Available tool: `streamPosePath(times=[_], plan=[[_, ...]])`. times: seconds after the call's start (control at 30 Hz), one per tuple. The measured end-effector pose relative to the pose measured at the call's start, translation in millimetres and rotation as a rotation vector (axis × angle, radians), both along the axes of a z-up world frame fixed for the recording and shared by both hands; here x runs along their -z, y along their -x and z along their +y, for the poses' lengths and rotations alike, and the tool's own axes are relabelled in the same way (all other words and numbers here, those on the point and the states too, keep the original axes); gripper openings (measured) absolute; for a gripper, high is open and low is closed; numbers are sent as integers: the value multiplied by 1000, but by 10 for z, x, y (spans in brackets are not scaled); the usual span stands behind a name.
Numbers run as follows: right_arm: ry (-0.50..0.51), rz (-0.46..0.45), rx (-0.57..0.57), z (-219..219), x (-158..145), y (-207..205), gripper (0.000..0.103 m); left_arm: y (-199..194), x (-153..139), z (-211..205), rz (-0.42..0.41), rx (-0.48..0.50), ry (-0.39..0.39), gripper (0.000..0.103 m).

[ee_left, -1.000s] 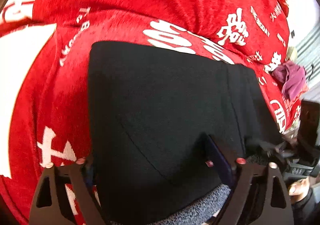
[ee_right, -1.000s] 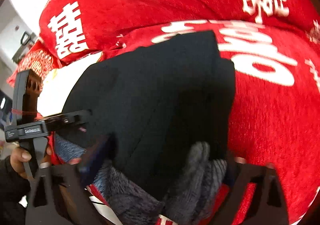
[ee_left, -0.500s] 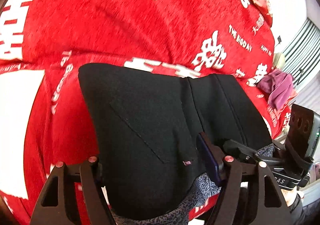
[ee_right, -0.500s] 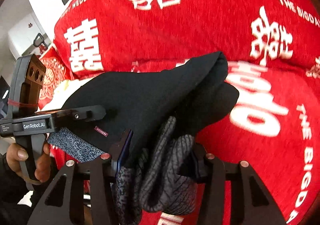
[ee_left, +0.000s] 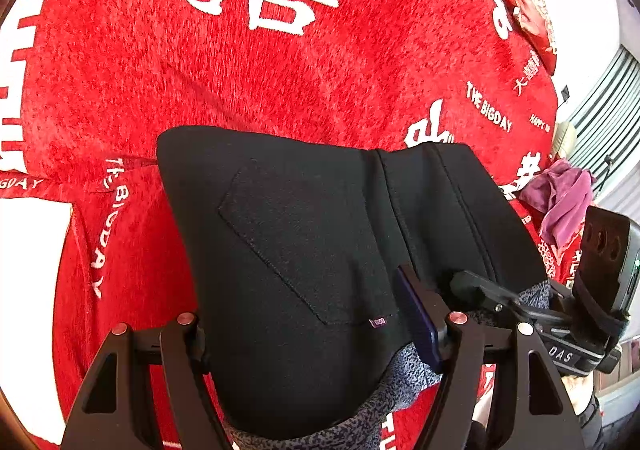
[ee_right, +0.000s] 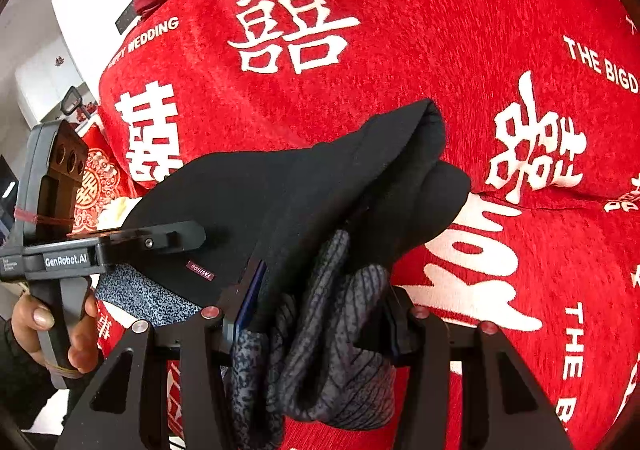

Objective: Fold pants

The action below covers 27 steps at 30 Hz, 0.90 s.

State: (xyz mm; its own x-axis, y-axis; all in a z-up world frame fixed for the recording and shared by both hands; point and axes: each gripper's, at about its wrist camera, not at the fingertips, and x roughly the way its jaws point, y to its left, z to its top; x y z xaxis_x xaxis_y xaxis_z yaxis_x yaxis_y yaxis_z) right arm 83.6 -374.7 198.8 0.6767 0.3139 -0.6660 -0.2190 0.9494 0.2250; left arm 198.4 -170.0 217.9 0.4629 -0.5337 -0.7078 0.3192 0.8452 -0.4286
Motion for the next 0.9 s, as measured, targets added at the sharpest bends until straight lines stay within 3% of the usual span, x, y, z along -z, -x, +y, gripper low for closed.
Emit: streamPosePath(times=[0.17,0.27,0.3,0.33,0.37,0.43,0.53,0.63,0.73,0.83,0.9], plan=[[-40,67,10,-156,294,-263,55,-211,396,-55,70,-16,-21,73],[-55,165,39,-262,717,-503,55,-345,803,-89,139,-26,-27,73],[-43,196,50,-291,860,-571,56,-390,982,-110,167,-34,-63,74],[-24,219,67,-312,980,-617,60,-410,1114,-117,180,-42,-98,75],[-1,231,86,-338,1091,-647,64,-424,1235,-110,191,-35,-109,83],[-38,249,103,-445,1229,-667,76,-435,1375,-5,220,-40,-59,89],[-59,245,132,-545,1174,-582,78,-389,1308,213,256,-59,-2,89],[10,106,159,-471,762,-309,79,-260,982,405,177,-100,39,89],[-50,-37,38,-272,386,-5,88,-118,677,454,111,-114,126,89],[-80,-54,-101,-62,380,56,95,21,604,196,102,-11,174,89],[-40,1,-90,-48,584,-27,95,83,689,49,114,16,155,89]])
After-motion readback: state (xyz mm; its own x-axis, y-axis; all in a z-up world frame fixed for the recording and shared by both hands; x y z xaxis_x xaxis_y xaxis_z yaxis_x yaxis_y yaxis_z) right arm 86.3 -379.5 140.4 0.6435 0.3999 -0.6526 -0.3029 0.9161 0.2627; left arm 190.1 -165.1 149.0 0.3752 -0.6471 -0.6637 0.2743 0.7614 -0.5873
